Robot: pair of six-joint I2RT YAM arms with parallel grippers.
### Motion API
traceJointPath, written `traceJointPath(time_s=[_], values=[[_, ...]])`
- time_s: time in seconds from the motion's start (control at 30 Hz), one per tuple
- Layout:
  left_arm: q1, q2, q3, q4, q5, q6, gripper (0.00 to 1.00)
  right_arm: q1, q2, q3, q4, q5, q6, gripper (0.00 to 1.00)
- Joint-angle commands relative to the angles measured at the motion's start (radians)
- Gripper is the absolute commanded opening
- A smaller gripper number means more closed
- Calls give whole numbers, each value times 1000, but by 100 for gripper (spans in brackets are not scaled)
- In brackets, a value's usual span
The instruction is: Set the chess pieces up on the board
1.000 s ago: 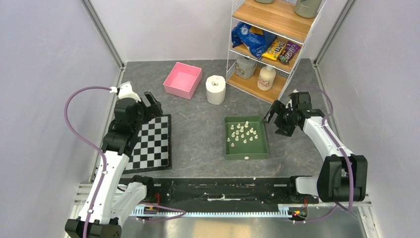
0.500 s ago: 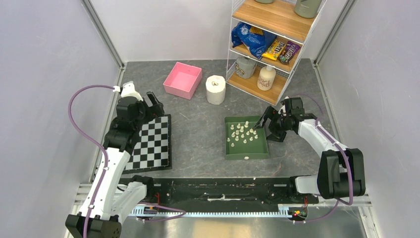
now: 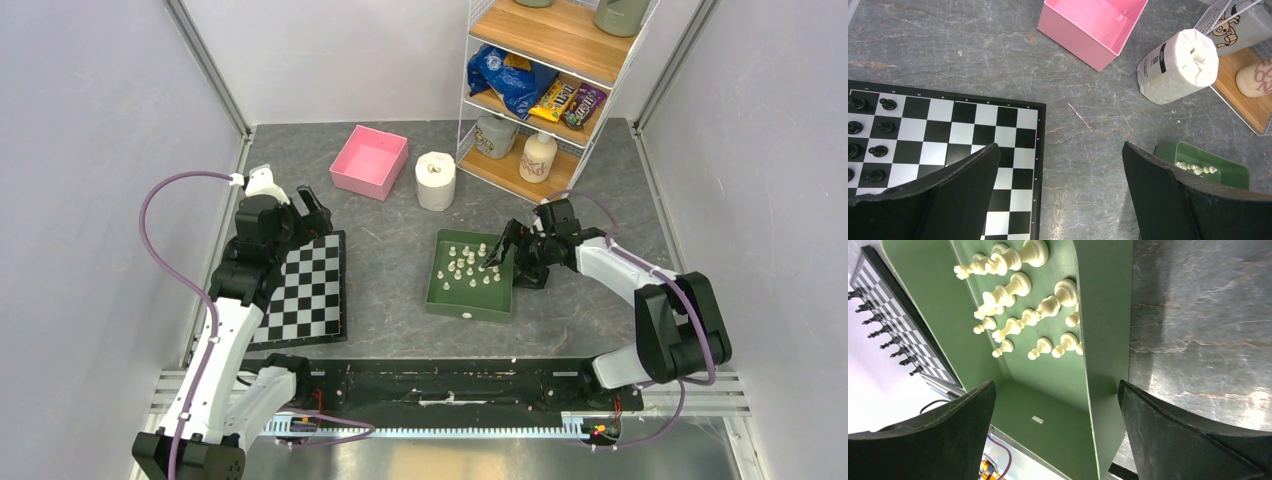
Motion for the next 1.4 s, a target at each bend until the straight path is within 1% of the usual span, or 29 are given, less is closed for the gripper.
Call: traceJointPath(time_s=[0.0, 0.13, 0.27, 0.37, 0.5, 0.77, 0.87, 1.03, 1.37], values=[[1, -2, -5, 11, 20, 3, 100, 38, 45, 43, 59, 20, 32, 99], [1, 1, -8, 11, 25, 2, 100, 60, 84, 85, 73, 34, 7, 99], [1, 0, -5, 4, 26, 5, 100, 63, 101, 146, 20, 124, -63, 99], [1, -2, -5, 3, 26, 6, 100, 63, 124, 183, 8, 138, -97, 99], [1, -1, -5, 3, 25, 6, 100, 63, 168, 216, 14, 105, -106, 99], [1, 1, -7, 3, 20, 6, 100, 86, 205, 212, 83, 35, -48, 99], [1, 4, -7, 2, 20, 6, 100, 107, 215, 215, 112, 27, -29, 99], [1, 13, -4, -6, 25, 8, 100, 126, 264, 260, 111, 7, -34, 99], [1, 27, 8, -35, 52, 24, 100, 176, 336, 323, 147, -20, 12, 99]])
